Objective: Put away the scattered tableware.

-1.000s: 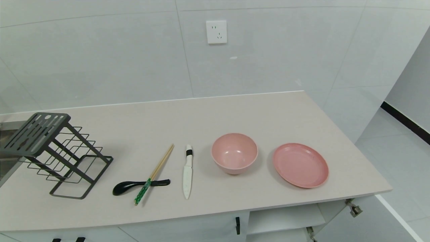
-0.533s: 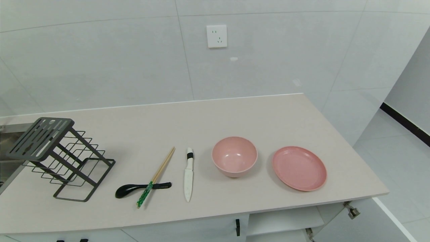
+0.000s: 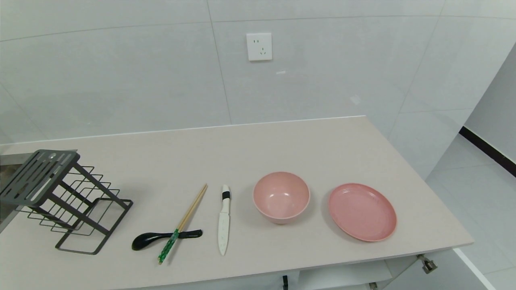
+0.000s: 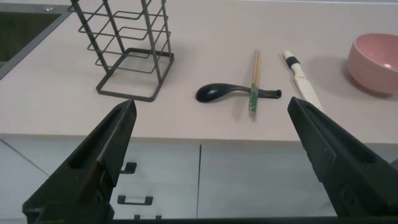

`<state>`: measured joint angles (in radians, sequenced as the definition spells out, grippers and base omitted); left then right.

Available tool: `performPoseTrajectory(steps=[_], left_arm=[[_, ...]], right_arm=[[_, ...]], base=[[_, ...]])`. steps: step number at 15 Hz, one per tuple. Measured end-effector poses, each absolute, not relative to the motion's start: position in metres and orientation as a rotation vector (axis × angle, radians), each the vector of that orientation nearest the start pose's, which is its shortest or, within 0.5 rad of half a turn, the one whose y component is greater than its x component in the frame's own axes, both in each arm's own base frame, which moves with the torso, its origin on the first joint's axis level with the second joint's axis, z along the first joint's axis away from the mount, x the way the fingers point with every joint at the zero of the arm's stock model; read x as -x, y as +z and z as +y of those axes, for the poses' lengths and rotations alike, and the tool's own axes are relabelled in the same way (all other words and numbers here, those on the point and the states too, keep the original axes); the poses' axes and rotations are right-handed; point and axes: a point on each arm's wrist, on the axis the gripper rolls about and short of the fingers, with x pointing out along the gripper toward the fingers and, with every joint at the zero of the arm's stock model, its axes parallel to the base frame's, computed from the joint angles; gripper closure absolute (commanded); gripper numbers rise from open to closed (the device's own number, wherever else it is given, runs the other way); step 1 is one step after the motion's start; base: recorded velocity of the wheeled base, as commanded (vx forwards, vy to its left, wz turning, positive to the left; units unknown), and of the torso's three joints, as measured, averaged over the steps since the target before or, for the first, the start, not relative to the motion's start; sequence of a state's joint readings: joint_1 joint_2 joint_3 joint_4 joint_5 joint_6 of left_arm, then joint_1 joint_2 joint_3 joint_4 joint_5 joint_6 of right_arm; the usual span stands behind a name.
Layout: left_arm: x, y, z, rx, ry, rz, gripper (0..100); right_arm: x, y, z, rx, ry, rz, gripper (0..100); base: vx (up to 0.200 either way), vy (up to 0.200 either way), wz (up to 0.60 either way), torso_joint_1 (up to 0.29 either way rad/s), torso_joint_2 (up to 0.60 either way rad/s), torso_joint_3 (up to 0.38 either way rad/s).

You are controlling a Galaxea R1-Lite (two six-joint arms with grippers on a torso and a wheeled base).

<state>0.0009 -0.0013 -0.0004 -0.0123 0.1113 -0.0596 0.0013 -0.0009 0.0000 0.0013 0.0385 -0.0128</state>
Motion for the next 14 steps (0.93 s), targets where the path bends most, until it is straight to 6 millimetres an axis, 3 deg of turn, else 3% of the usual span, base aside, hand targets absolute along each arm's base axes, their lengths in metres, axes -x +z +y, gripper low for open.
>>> performPoseTrajectory(steps=[10,14], left_arm=[[0.0230,0.0766,0.0024,0.055,0.110,-0.016,0],[0.0230,0.0767,0.0024,0.059,0.108,-0.017,0]], right_arm=[[0.0229,0.0753,0.0009,0.016,0.041,0.001,0],[0.0228,0.0753,0.0009,0.020,0.044,0.002,0]], base=[[0.000,0.000,0.00,0.000,0.00,0.000],[0.000,0.000,0.00,0.129,-0.26,-0.119]])
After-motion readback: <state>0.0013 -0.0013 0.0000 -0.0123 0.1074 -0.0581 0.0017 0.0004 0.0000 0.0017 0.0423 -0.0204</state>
